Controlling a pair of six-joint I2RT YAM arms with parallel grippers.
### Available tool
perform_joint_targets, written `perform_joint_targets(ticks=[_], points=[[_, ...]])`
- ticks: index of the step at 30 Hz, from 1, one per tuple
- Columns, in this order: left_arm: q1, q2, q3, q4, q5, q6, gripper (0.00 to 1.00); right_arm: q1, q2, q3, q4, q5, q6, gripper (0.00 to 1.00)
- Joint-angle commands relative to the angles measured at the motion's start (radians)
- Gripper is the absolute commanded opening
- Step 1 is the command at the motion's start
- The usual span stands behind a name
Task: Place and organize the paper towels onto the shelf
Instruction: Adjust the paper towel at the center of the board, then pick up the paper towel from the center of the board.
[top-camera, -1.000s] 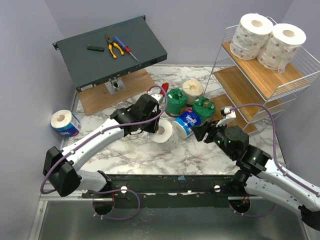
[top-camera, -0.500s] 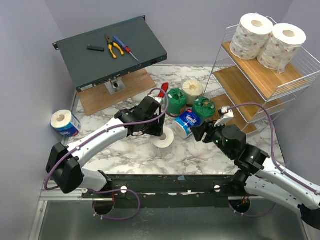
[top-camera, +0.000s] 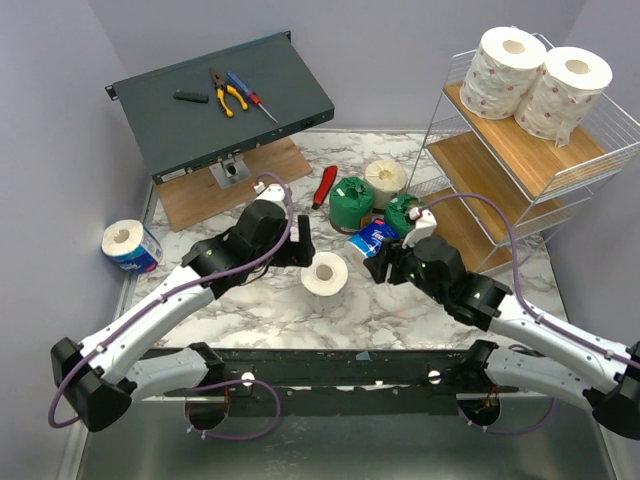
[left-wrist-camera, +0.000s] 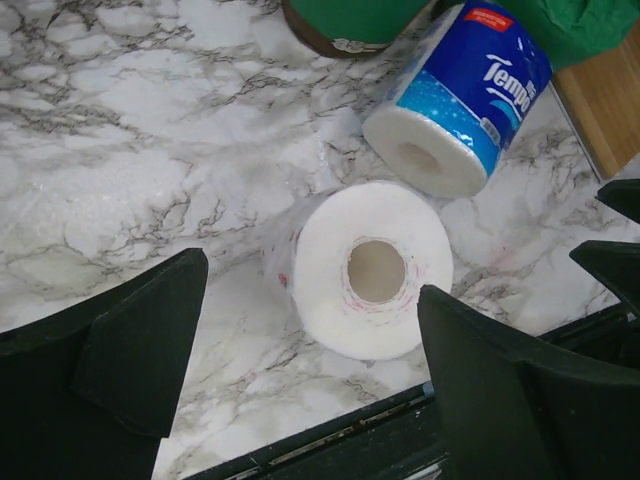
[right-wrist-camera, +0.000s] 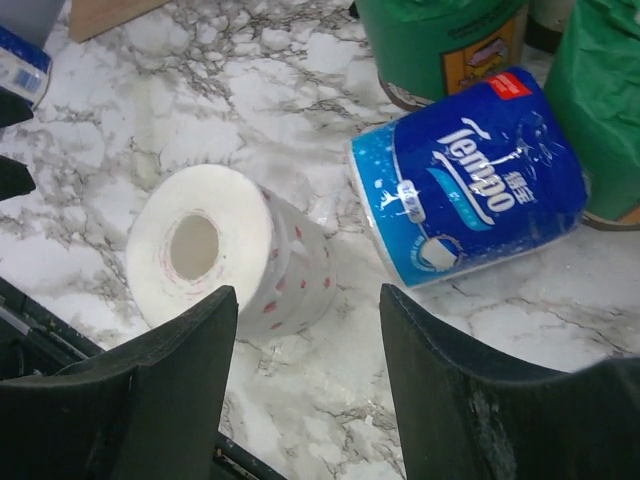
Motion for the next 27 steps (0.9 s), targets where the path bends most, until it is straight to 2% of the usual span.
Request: perform_joint_targets(ticks=[1, 8, 14, 19, 27], points=[[0.057, -0.108, -0.132, 0.057, -0.069, -0.135, 0.94, 0.003, 0.111, 0.122, -0.013, -0.094, -0.041, 0.63], [0.190, -0.258, -0.288, 0.112, -0.002, -0.236, 0.95, 0.127, 0.294, 0.322, -0.088, -0.059, -0.153, 0.63], [0.220, -0.339, -0.353, 0.094, -0.044, -0.284, 0.94, 0.254, 0.492, 0.457, -0.148, -0.048, -0.229, 0.63], [0.236, -0.411, -0.429, 0.113, -0.051, -0.313, 0.93, 0.284, 0.609, 0.513, -0.199, -0.009, -0.246, 0.63], [0.256, -0.465, -0.485, 0.129, -0.047, -0.314, 0.93, 0.285, 0.675, 0.530, -0.190, 0.005, -0.251, 0.68]])
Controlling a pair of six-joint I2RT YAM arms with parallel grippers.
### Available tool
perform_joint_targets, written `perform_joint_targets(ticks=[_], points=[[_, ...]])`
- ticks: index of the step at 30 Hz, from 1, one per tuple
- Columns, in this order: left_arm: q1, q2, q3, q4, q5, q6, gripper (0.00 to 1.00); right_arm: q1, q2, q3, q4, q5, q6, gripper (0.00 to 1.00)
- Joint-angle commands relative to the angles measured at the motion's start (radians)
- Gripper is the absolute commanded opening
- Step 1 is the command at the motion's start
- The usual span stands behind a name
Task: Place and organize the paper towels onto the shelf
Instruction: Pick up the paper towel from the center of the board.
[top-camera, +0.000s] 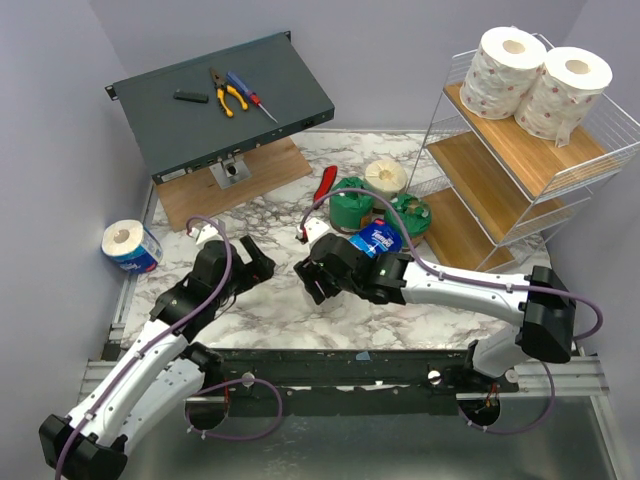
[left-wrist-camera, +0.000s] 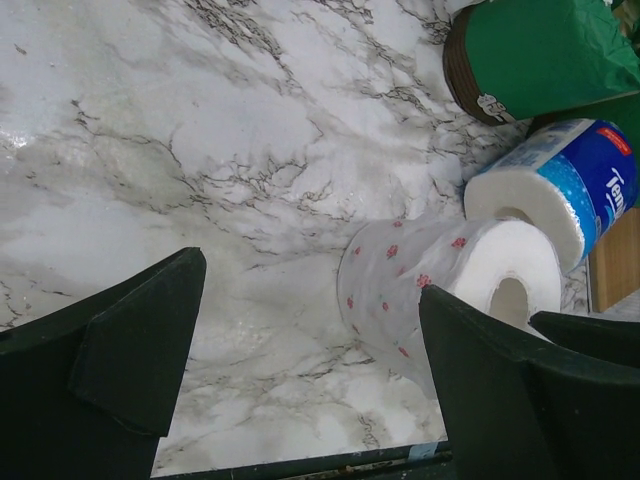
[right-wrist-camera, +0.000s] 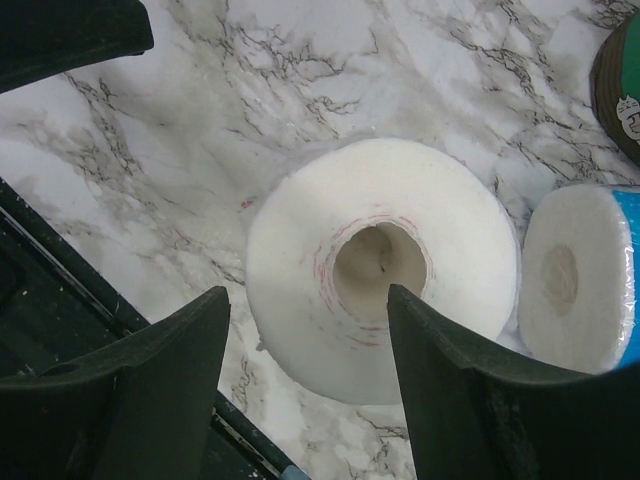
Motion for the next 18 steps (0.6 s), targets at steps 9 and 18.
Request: perform_joint_targets(ticks=[9, 18], points=[[0.026, -0.030, -0.040, 0.043, -0.010, -0.001, 0.93, 0.009, 0.064, 0.045, 0.008, 0.012, -0.043, 0.67], [0.044, -0.018, -0.050, 0.063, 0.010, 0.010, 0.93, 0.014, 0.107, 0.048, 0.008, 0.023, -0.062, 0.59]])
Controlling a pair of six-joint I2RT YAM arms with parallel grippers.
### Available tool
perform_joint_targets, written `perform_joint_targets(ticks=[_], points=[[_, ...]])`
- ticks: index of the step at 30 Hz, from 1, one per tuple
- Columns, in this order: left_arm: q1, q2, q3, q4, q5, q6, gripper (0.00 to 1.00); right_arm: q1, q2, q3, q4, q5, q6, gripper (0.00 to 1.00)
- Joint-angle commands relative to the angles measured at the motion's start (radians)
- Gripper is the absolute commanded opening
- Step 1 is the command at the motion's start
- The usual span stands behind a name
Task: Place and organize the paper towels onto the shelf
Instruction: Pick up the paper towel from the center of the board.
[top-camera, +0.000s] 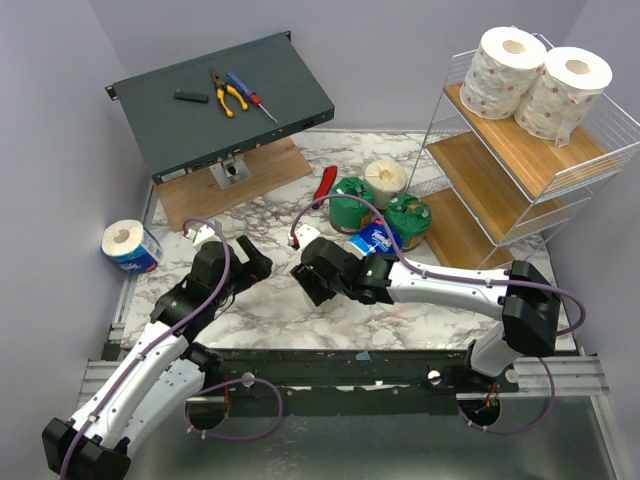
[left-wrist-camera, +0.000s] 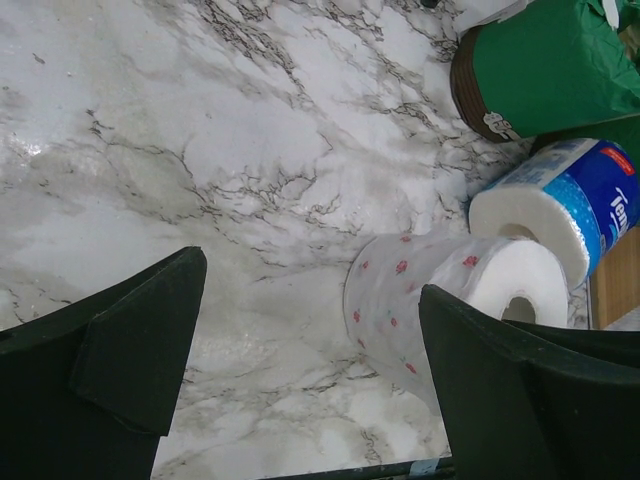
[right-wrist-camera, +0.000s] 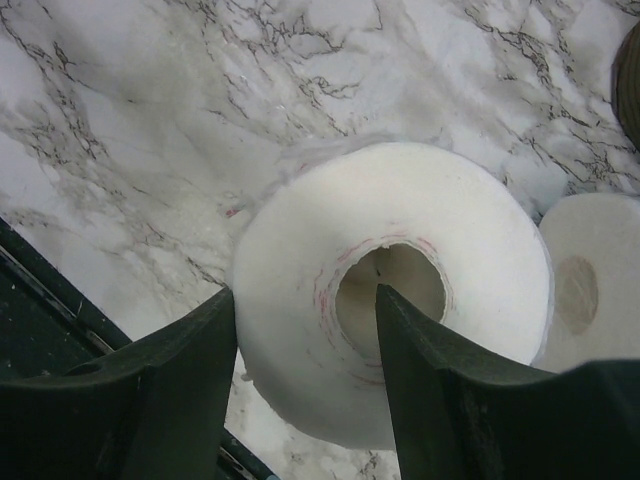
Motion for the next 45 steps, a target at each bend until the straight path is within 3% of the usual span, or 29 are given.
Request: perform_joint_targets(ticks=[1, 12, 21, 34, 45], points=[[0.013, 0.006, -0.015, 0.037, 0.012, 0.010, 0.92, 0.011, 0.030, 0.031, 0.007, 0.016, -0.023, 0.58], [0.024, 0.026, -0.014, 0.058, 0.036, 0.018, 0.92, 0.012, 0.011, 0.036, -0.007, 0.031, -0.020, 0.39], [0.029, 0.045, 0.004, 0.077, 0.057, 0.025, 0.92, 0.011, -0.088, 0.109, -0.121, 0.071, -0.017, 0.30], [0.030, 0.053, 0.032, 0.102, 0.112, 0.015, 0.90, 0.011, -0.257, 0.573, -0.477, 0.399, -0.037, 0.29], [0.030, 0.098, 0.147, 0.147, 0.188, 0.002, 0.88, 0.011, -0.280, 0.942, -0.526, 0.696, -0.155, 0.30]])
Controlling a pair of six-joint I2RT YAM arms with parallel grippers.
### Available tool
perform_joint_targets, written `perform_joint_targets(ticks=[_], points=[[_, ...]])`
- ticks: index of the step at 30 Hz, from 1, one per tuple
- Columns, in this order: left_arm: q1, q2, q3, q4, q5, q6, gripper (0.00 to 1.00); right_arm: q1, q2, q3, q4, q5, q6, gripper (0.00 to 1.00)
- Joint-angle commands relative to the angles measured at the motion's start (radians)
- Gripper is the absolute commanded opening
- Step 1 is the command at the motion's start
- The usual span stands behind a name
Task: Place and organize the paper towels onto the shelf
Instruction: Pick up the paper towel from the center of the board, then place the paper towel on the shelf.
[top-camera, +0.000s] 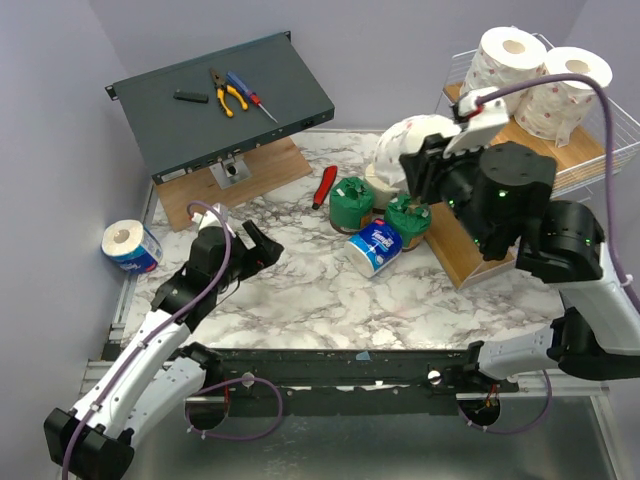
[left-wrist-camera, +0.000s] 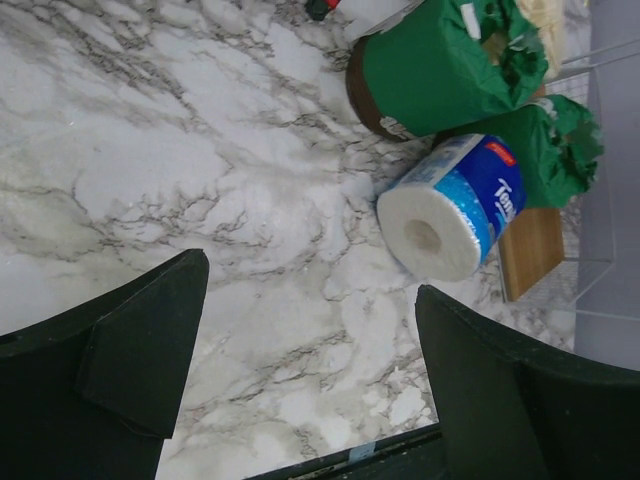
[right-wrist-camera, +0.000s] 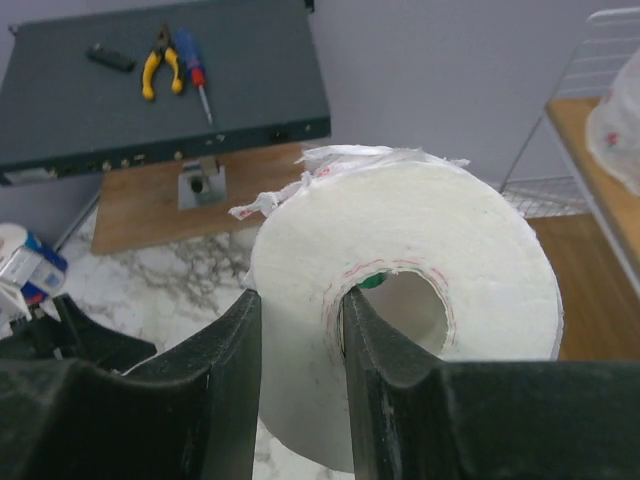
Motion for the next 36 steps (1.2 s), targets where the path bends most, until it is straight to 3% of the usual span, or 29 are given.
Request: perform_joint_targets(ticks=[1, 13, 25, 36], points=[[0.005, 0.029, 0.096, 0.057, 0.054, -0.009, 0.88, 0.007, 0.019, 0.134, -0.028, 0.184, -0.093, 0.30], [0.002, 0.142, 0.236, 0.121, 0.179, -0.035, 0.85, 0.007, 0.003, 0.190, 0.153, 0.455, -0.332, 0.31], [-0.014, 0.233, 0.281, 0.188, 0.241, -0.058, 0.84, 0.006, -0.112, -0.050, 0.709, 0.625, -0.778, 0.33], [-0.071, 0.288, 0.284, 0.222, 0.261, -0.073, 0.83, 0.008, -0.067, -0.015, 0.722, 0.621, -0.816, 0.34]])
